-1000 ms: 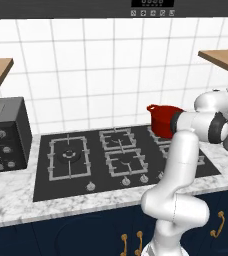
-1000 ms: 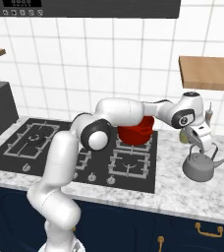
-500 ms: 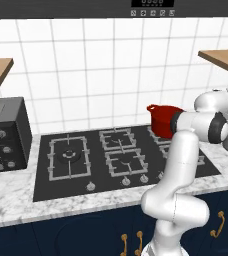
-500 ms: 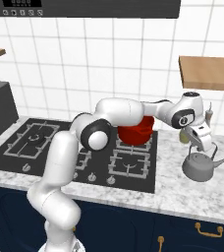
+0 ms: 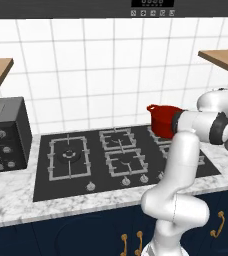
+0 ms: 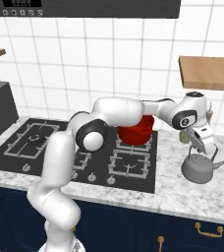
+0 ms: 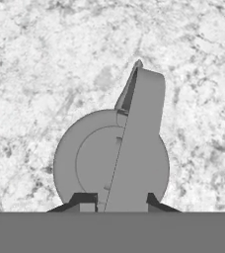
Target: Pick the kettle from the counter and place it on a stove burner. Then turn the burner on.
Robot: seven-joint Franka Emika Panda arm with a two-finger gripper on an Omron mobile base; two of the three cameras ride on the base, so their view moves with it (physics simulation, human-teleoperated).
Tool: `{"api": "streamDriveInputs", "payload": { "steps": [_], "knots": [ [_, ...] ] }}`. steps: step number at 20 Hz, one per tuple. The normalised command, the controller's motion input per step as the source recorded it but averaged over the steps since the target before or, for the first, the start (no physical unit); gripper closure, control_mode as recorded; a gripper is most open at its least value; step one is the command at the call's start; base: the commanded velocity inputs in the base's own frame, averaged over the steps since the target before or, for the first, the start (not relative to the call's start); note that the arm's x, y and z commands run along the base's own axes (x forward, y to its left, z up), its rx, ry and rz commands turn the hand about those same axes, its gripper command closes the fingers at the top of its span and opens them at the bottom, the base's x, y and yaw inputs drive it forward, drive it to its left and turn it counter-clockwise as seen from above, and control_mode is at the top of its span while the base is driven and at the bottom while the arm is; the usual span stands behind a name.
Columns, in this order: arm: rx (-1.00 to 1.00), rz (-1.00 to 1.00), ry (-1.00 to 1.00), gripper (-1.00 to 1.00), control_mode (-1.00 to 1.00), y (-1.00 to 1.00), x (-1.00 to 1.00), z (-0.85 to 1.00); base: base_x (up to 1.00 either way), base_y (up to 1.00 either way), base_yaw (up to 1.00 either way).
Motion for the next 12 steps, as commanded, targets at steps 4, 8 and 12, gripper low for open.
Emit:
{"api": "streamDriveInputs", "payload": {
  "steps": [4,8,12],
  "knots": [
    [0.00,0.08,0.00,1.00,-1.00,0.26,-1.00,0.23,0.00,0.00,0.00],
    [-0.06,0.12,-0.02,1.00,-1.00,0.56,-0.80,0.29,0.00,0.00,0.00],
    [-0.09,0.24,0.00,1.00,-1.00,0.74,-0.71,0.25,0.00,0.00,0.00]
  ]
}}
